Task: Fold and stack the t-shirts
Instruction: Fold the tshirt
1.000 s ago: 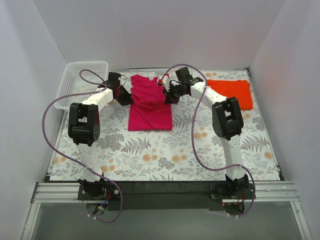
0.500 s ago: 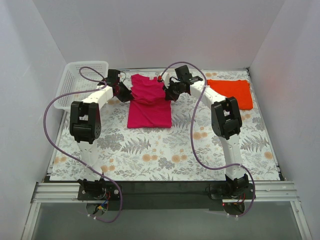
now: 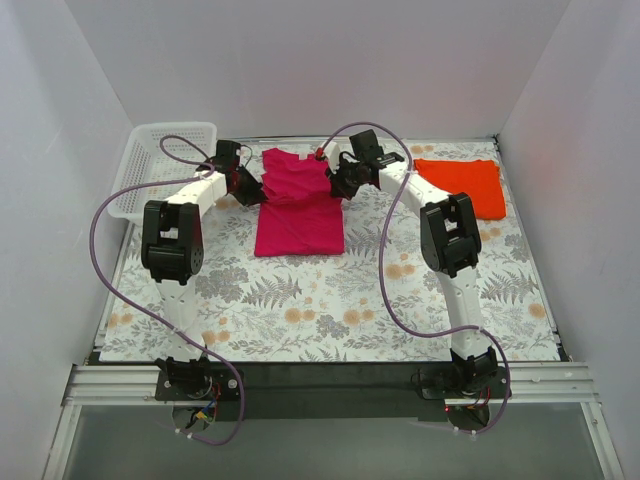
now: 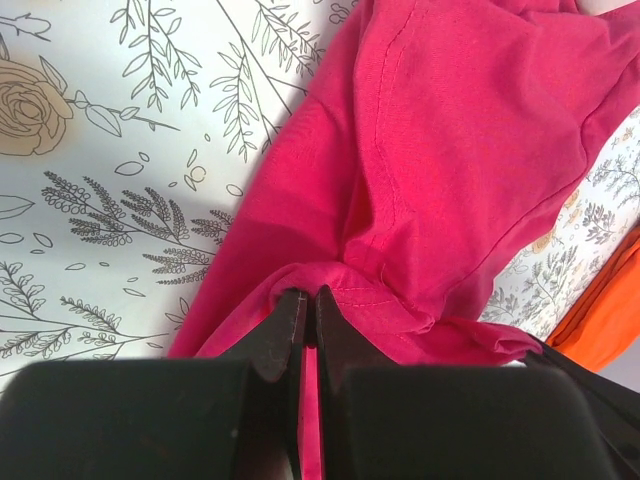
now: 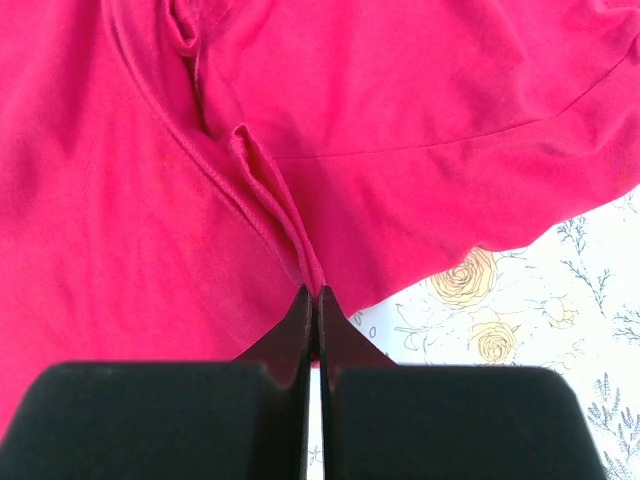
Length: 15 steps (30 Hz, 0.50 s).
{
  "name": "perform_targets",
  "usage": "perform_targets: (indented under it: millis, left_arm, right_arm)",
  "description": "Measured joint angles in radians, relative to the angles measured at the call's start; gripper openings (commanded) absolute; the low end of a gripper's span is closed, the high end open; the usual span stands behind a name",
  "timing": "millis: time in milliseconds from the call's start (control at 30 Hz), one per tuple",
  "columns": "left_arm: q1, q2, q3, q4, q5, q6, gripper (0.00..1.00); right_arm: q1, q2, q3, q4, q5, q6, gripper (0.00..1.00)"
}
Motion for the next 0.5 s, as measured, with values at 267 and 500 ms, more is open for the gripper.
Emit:
perform_targets:
  millis: [267,500]
  left_arm:
    - [0.0,0.012,0.008,0.0,0.0,0.004,0.25]
    - [0.004,0.009,0.019,0.011,-0.005,0.002,0.47]
  right_arm:
    - [0.0,0.016,0.028,0.016,0.034,0.045,0.25]
    - [0.0,0.017,0.028,0.093,0.163,0.14,0.43]
